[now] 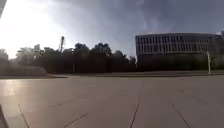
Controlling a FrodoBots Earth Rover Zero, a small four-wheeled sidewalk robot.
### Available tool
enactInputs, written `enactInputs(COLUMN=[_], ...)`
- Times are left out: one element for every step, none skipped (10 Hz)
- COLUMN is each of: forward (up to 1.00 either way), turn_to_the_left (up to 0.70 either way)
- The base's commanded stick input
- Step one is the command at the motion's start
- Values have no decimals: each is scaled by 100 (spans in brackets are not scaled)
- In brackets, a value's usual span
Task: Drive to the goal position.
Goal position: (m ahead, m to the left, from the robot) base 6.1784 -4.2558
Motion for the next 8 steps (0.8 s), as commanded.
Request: enactInputs(forward=[70, 70, 70, 70, 70, 70, 70, 70], turn_to_the_left=[-35, -27, -3, 0, 0, 0, 0, 0])
